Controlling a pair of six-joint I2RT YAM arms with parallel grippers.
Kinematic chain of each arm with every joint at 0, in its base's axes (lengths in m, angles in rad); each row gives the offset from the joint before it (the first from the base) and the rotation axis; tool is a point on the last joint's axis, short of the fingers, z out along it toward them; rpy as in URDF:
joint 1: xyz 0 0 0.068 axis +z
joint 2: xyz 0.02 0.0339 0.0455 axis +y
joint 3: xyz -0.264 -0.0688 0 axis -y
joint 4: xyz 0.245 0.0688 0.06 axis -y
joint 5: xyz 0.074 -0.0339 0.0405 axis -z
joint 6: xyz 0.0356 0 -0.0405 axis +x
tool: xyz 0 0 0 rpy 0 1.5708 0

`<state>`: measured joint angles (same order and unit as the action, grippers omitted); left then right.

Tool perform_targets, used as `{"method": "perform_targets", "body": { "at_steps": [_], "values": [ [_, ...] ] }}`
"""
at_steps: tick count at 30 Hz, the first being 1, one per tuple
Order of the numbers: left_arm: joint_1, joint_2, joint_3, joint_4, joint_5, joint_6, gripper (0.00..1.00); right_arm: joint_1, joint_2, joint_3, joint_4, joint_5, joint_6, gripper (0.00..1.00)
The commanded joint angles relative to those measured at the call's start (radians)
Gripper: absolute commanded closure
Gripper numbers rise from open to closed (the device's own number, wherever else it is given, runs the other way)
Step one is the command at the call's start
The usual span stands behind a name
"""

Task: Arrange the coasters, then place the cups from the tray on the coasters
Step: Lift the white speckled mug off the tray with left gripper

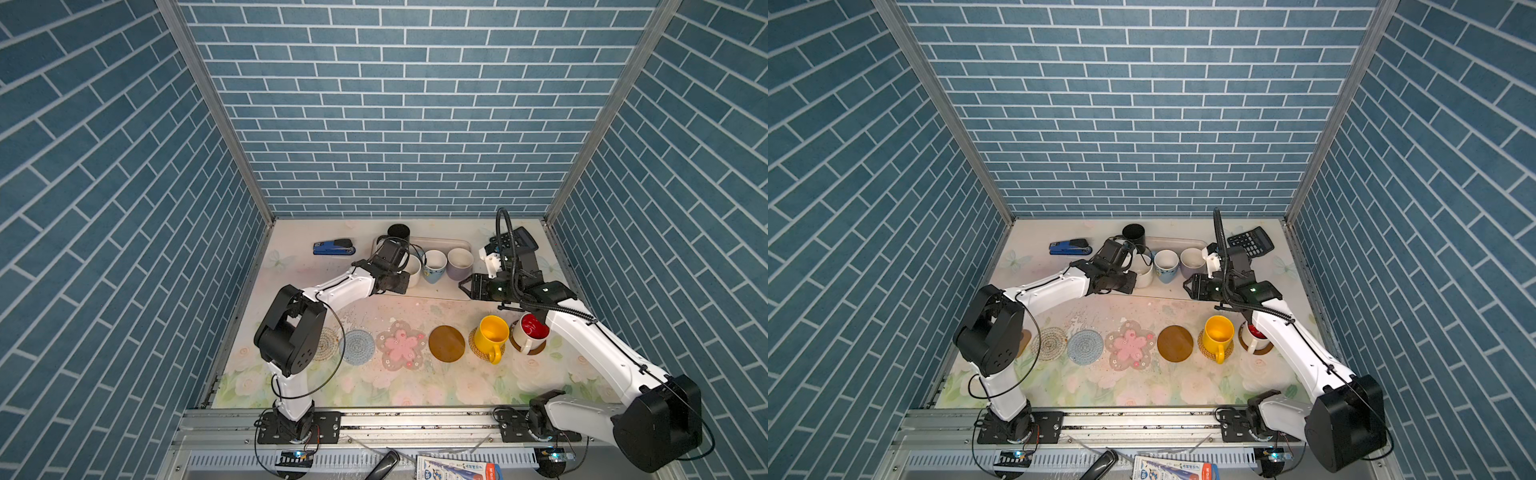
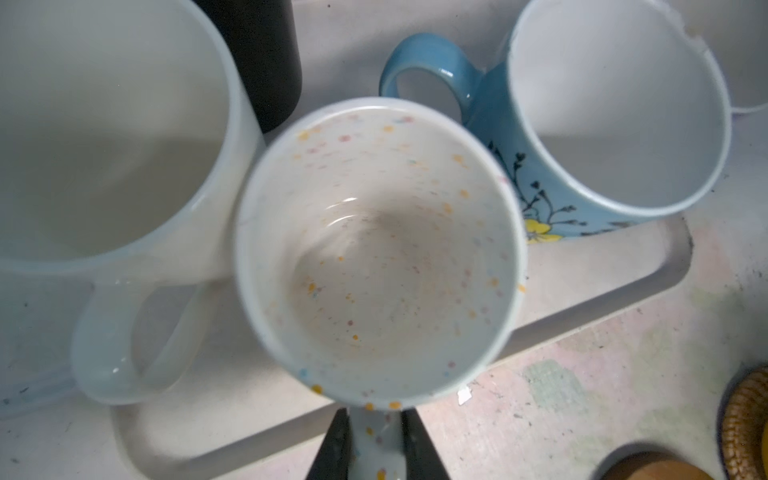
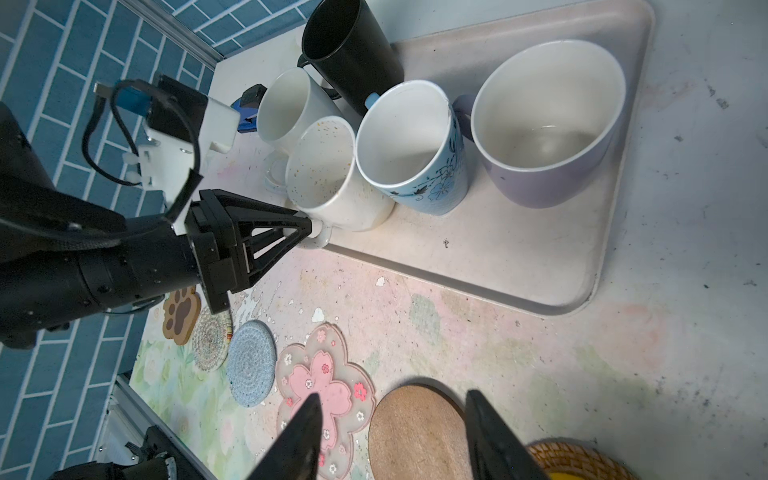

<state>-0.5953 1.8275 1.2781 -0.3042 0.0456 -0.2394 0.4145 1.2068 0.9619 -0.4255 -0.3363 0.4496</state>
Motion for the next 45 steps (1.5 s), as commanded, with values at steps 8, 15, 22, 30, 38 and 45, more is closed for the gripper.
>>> {"method": "perform_targets", "body": {
  "at_steps": [8, 15, 22, 30, 38, 45],
  "values": [
    [0.009, -0.007, -0.026, 0.018, -0.001, -0.001, 0.99, 0.004, -0.026, -0.035, 0.004, 0.016, 0.007, 0.23],
    [0.005, -0.054, -0.025, 0.012, 0.002, 0.005, 1.00, 0.004, -0.066, -0.047, -0.019, 0.036, 0.008, 0.20],
    [-0.010, -0.135, -0.035, -0.005, 0.007, 0.005, 1.00, 0.004, -0.092, -0.051, -0.027, 0.033, 0.015, 0.20],
    [-0.040, -0.213, -0.091, 0.006, -0.010, -0.002, 1.00, 0.004, -0.072, -0.051, -0.007, 0.016, 0.027, 0.20],
    [-0.044, -0.175, -0.123, 0.060, -0.064, -0.017, 1.00, 0.004, -0.039, -0.040, 0.011, 0.003, 0.032, 0.19],
    [-0.044, -0.151, -0.102, 0.102, -0.083, -0.018, 1.00, 0.004, -0.012, -0.028, -0.003, 0.008, 0.014, 0.19]
  ]
}}
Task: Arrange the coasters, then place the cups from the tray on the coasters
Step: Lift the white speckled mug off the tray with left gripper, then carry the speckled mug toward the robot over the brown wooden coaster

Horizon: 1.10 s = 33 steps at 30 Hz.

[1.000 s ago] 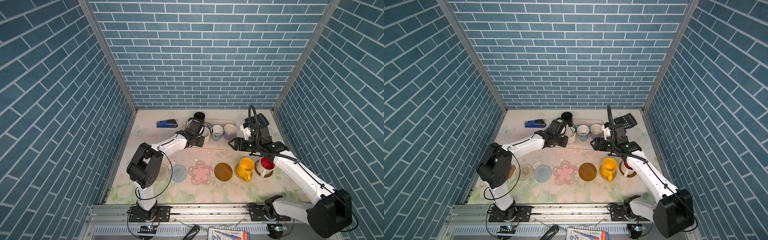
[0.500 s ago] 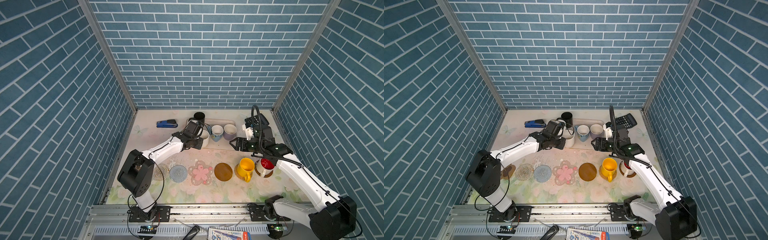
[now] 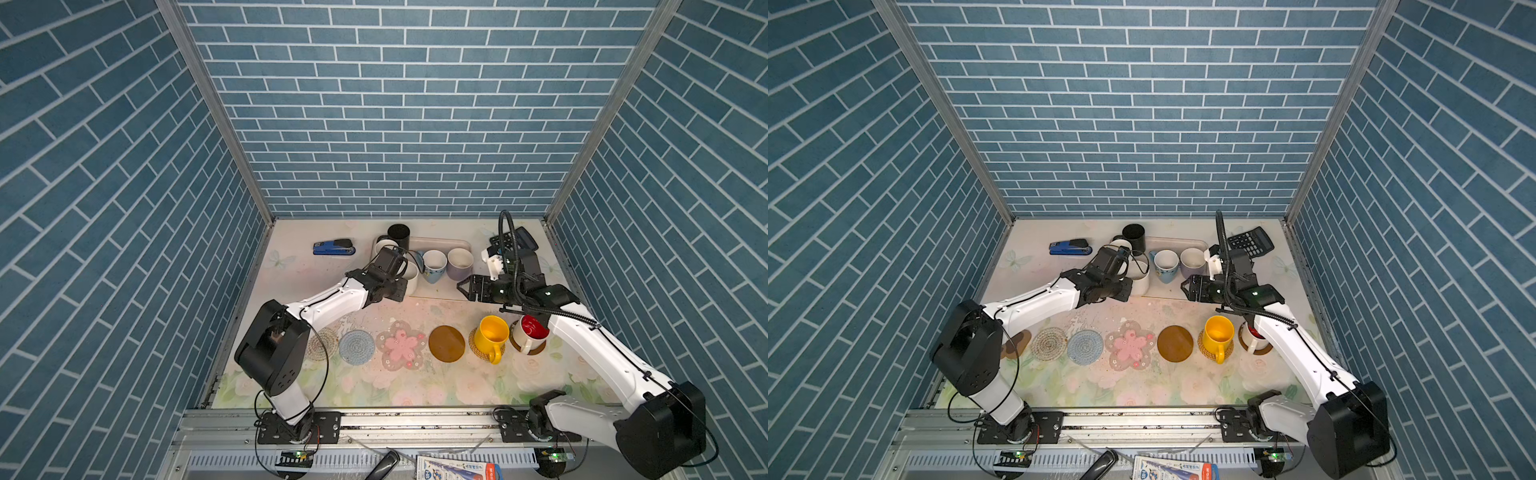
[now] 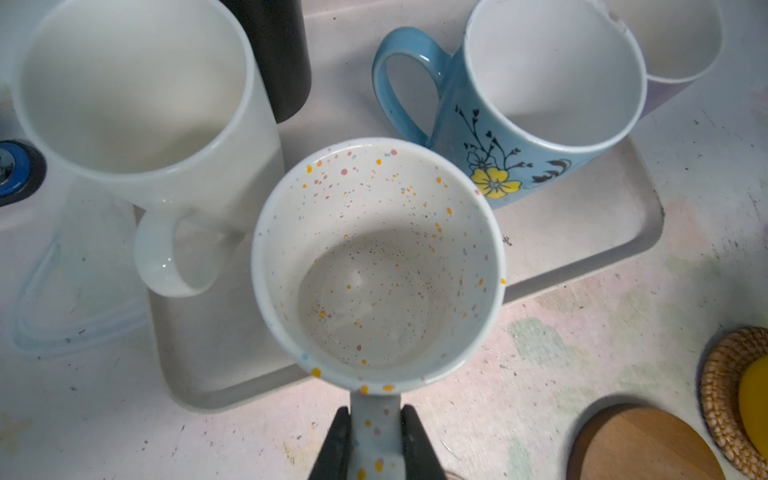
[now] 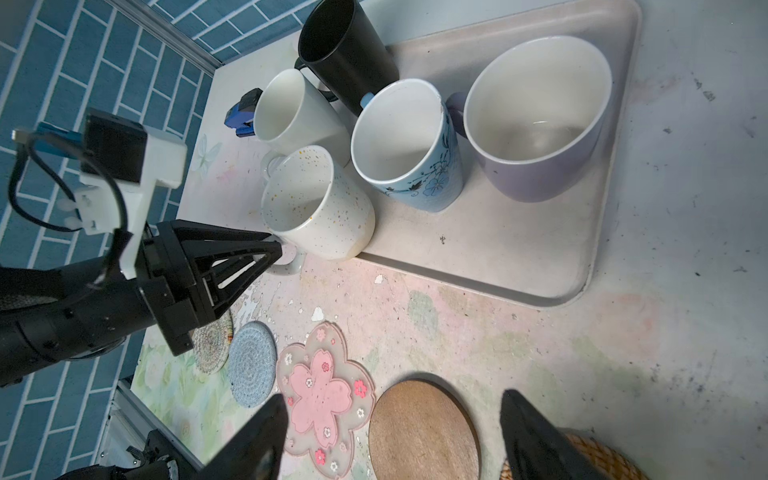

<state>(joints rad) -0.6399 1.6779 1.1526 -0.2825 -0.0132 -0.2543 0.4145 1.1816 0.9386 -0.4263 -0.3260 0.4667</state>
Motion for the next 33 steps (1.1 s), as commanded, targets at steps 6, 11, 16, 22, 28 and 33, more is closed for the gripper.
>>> {"method": "perform_targets", "body": {
  "at_steps": [6, 11, 16, 22, 28, 33],
  "values": [
    [-0.006, -0.047, 0.023, 0.079, -0.018, -0.017, 1.00, 0.002, 0.028, 0.011, 0.004, 0.005, -0.007, 0.19],
    [-0.015, -0.107, 0.022, 0.077, -0.009, -0.023, 1.00, -0.001, 0.039, 0.010, 0.016, 0.005, -0.005, 0.19],
    [-0.038, -0.133, 0.035, 0.049, 0.004, -0.022, 1.00, -0.035, 0.043, -0.003, 0.051, -0.055, 0.027, 0.20],
    [-0.095, -0.188, 0.011, 0.039, 0.017, -0.009, 1.00, -0.072, 0.030, -0.005, 0.077, -0.084, 0.052, 0.19],
    [-0.180, -0.254, -0.047, 0.049, 0.029, 0.005, 1.00, -0.097, 0.012, -0.003, 0.064, -0.081, 0.050, 0.19],
    [-0.249, -0.298, -0.108, 0.077, 0.027, -0.005, 1.00, -0.112, 0.003, -0.010, 0.065, -0.069, 0.050, 0.19]
  ]
}}
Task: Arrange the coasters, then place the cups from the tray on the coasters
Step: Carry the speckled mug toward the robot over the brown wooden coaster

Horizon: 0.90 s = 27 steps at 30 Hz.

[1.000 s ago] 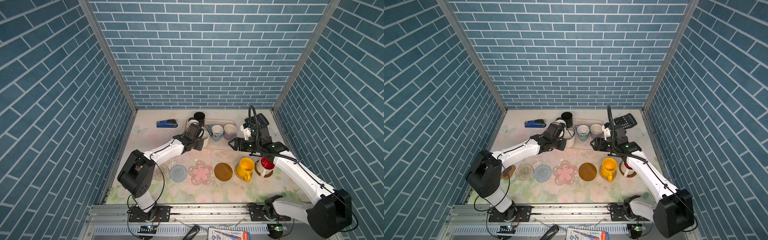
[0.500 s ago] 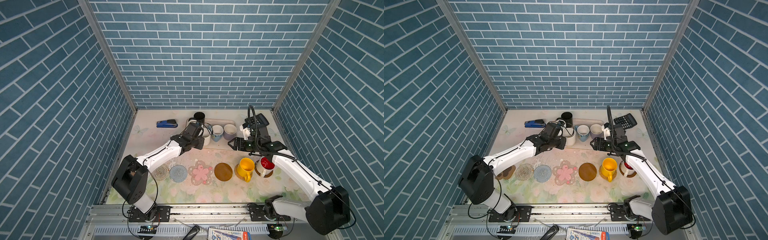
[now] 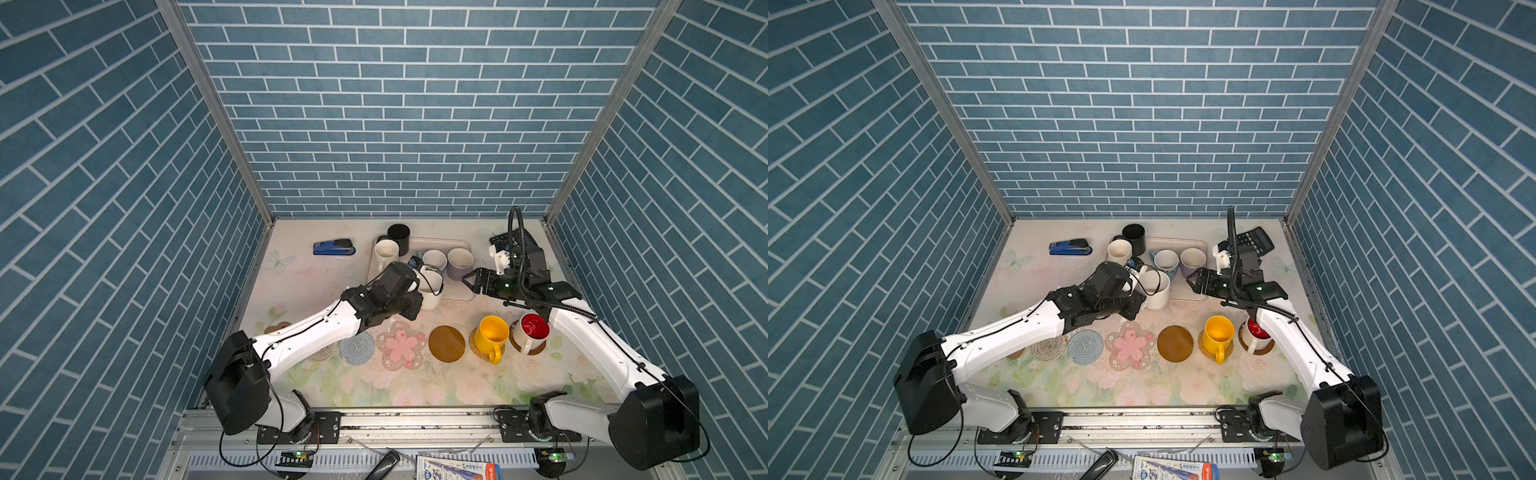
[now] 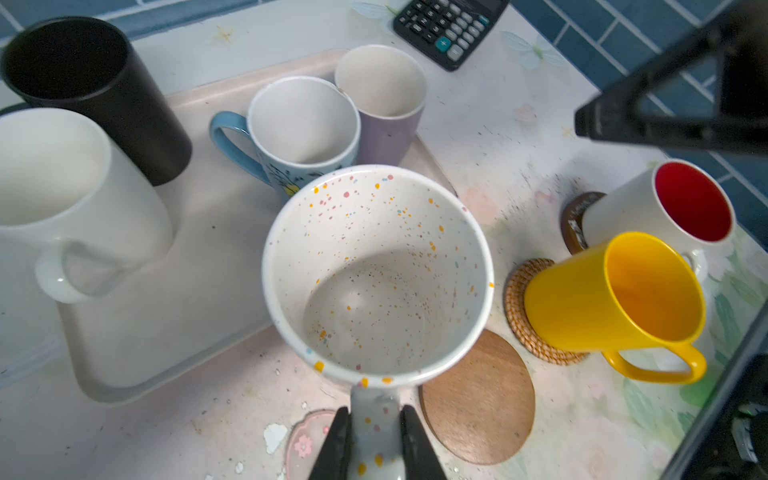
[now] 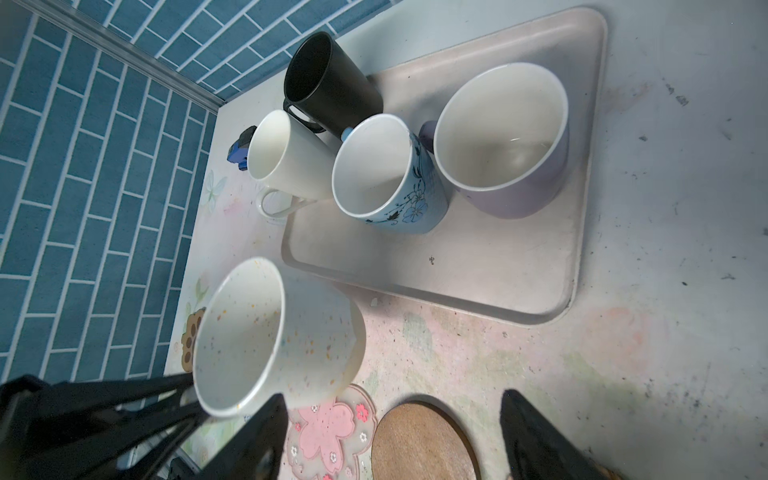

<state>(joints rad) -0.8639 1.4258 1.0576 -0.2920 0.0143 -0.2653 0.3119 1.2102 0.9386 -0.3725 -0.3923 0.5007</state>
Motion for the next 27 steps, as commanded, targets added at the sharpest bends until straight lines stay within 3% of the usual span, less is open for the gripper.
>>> {"method": "perform_targets", "body": {
  "at_steps": [1, 13, 27],
  "values": [
    [-0.038, -0.053, -0.026, 0.094, 0.000, 0.006, 1.00, -0.014, -0.025, -0.012, 0.012, 0.000, 0.016, 0.20],
    [-0.178, -0.088, -0.141, 0.212, -0.012, -0.006, 1.00, -0.069, 0.007, -0.024, 0.026, 0.003, 0.016, 0.19],
    [-0.221, -0.052, -0.173, 0.336, 0.020, -0.025, 1.00, -0.085, 0.014, -0.038, 0.030, 0.004, 0.017, 0.19]
  ]
}}
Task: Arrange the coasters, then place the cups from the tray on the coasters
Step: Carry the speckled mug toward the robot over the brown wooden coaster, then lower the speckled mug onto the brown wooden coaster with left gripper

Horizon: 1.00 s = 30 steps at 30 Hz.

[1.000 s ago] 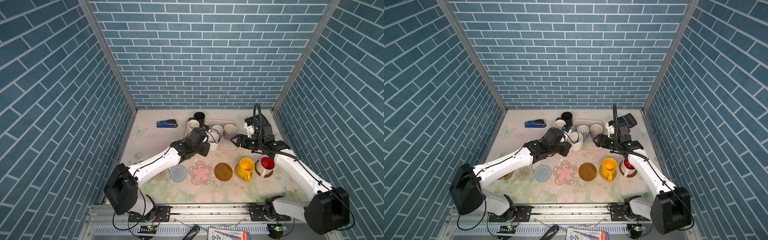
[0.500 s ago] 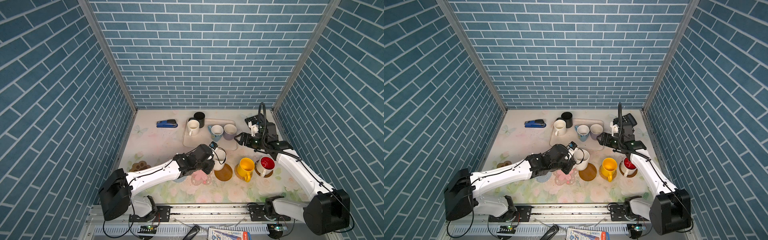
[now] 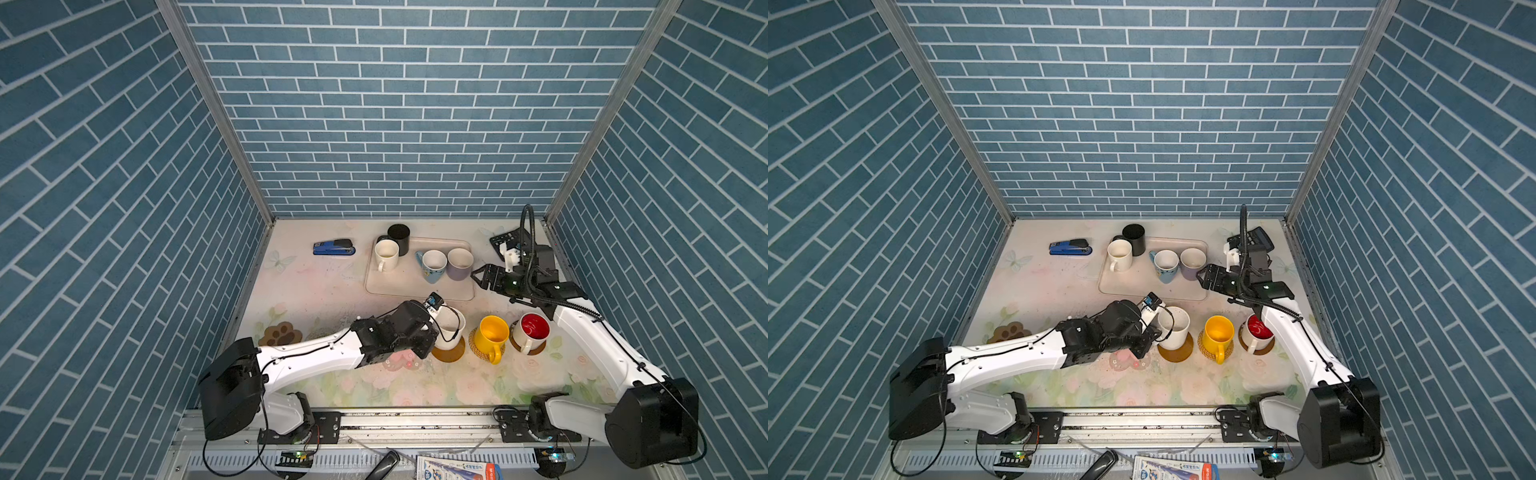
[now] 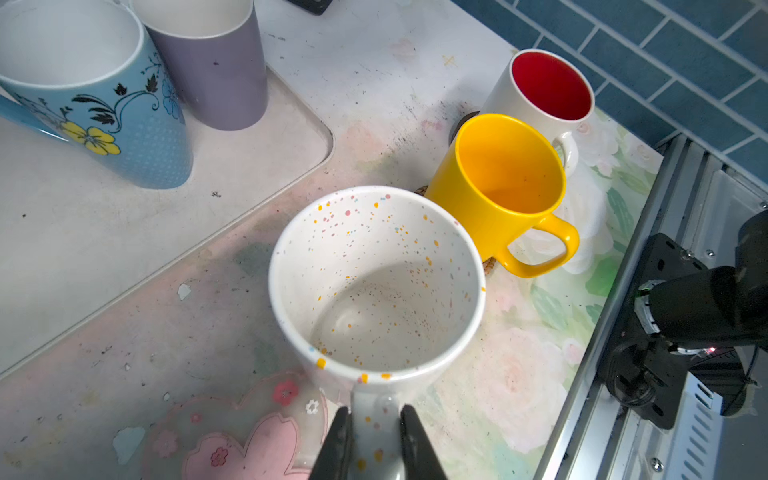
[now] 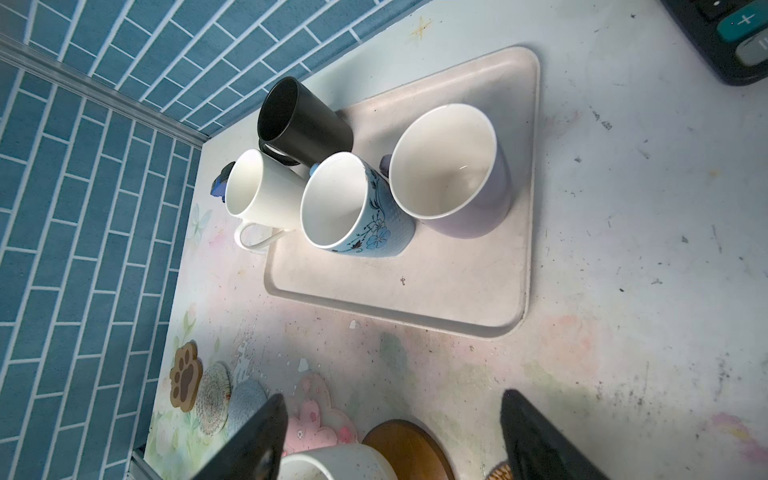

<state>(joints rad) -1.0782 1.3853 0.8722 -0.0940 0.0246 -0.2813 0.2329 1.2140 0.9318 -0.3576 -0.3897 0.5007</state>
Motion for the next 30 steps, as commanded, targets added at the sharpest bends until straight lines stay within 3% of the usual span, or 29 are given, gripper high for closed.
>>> {"method": "perform_targets", "body": {
  "at_steps": [1, 11, 21, 30],
  "values": [
    [-0.009, -0.003, 0.014, 0.143, 0.012, -0.008, 1.00, -0.007, 0.010, -0.033, 0.016, 0.001, 0.017, 0.19],
    [-0.031, 0.077, -0.007, 0.206, 0.019, -0.027, 1.00, -0.012, 0.015, -0.043, 0.021, -0.004, 0.015, 0.19],
    [-0.077, 0.104, -0.019, 0.171, -0.054, -0.007, 1.00, -0.012, 0.021, -0.048, 0.027, -0.018, 0.016, 0.20],
    [-0.083, 0.082, -0.062, 0.164, -0.092, -0.018, 0.92, -0.012, 0.027, -0.047, 0.029, -0.028, 0.016, 0.19]
  ]
}}
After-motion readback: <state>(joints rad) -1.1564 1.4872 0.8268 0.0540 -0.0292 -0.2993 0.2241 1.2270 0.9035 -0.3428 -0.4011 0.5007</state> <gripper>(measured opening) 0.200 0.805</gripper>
